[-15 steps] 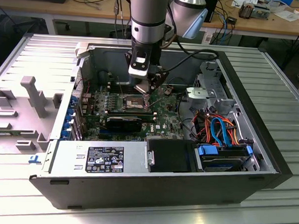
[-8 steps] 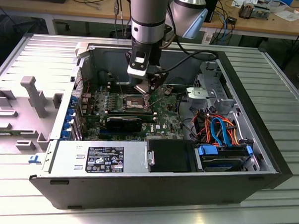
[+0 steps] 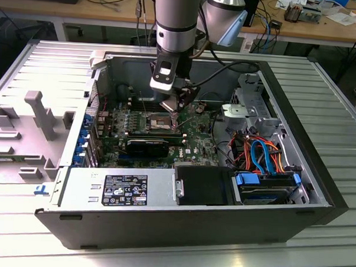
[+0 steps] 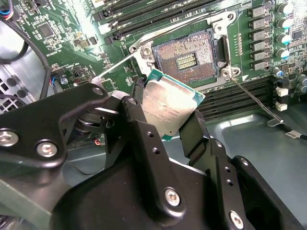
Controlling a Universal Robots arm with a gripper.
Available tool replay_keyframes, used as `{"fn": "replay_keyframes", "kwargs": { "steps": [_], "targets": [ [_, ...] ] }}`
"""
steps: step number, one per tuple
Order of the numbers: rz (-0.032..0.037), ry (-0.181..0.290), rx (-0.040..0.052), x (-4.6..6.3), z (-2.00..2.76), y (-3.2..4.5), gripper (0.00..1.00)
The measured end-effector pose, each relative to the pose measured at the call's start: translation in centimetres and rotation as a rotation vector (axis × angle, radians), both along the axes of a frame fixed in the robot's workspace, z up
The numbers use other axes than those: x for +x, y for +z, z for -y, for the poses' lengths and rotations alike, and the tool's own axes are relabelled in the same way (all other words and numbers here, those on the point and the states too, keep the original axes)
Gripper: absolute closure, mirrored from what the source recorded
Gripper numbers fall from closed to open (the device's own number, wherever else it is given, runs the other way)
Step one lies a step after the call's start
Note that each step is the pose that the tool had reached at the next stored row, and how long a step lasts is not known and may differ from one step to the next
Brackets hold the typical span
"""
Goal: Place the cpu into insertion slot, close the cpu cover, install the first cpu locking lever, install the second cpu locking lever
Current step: 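Place the cpu into insertion slot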
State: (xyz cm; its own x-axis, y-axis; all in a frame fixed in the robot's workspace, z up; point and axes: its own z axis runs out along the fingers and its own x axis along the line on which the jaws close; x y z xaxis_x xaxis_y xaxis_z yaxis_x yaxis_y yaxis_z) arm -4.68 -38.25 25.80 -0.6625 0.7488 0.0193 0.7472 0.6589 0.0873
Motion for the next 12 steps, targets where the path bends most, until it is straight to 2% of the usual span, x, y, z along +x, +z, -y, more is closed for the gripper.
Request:
{"fn": "replay_keyframes", "kwargs": {
  "steps": [12],
  "targets": [
    [0.0,-0.054,0.0,0.0,0.02,-0.04,0.46]
  ]
}}
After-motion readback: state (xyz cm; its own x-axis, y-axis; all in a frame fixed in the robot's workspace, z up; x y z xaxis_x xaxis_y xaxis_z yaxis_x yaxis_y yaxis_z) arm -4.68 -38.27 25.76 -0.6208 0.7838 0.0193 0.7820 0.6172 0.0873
